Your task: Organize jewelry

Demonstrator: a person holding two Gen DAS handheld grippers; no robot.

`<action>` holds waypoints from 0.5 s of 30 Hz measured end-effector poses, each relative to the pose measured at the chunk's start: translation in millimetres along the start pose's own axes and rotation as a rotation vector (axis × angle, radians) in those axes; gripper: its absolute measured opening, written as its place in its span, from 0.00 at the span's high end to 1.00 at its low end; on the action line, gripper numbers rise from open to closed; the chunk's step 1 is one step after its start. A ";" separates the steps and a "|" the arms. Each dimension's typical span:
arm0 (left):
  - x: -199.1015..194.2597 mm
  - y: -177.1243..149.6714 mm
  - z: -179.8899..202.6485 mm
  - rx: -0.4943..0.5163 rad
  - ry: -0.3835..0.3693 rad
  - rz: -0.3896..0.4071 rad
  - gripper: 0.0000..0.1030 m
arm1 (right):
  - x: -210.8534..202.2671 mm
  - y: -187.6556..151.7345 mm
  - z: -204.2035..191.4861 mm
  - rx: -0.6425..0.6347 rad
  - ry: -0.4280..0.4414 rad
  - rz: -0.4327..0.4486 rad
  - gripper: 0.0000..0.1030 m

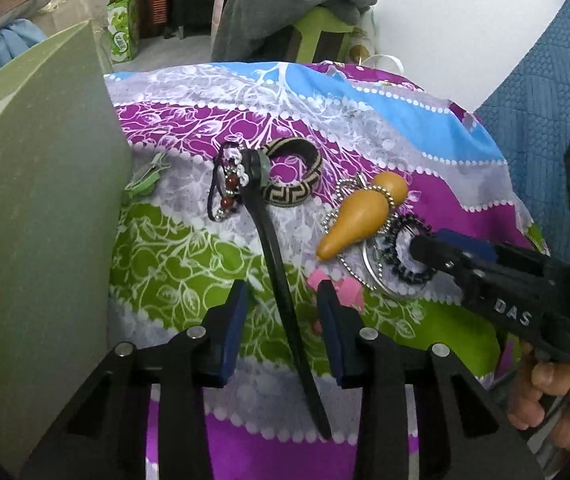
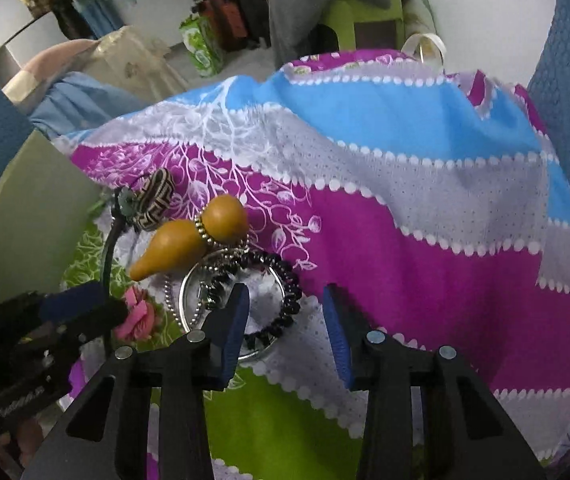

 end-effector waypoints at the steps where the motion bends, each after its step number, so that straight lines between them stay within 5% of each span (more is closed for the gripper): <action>1: 2.1 2.4 0.2 0.001 0.003 0.002 0.67 | 0.2 -0.2 -0.1 -0.007 -0.011 0.000 0.86; 6: 13.2 16.0 2.9 0.017 0.015 0.002 0.87 | -7.2 0.5 -3.0 -0.009 -0.021 0.016 0.92; 15: 0.5 9.9 -4.5 -0.022 -0.025 -0.020 0.92 | -32.3 1.3 -11.5 0.005 -0.057 0.060 0.93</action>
Point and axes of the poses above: each gripper's, at about its wrist camera, not at the fingertips, and x roughly the way its jaws point, z to its right, y to its top, the point moved 7 cm from there along x, roughly the way its jaws point, and after that the axes turned 6 degrees about -x, right-handed, at the moved point
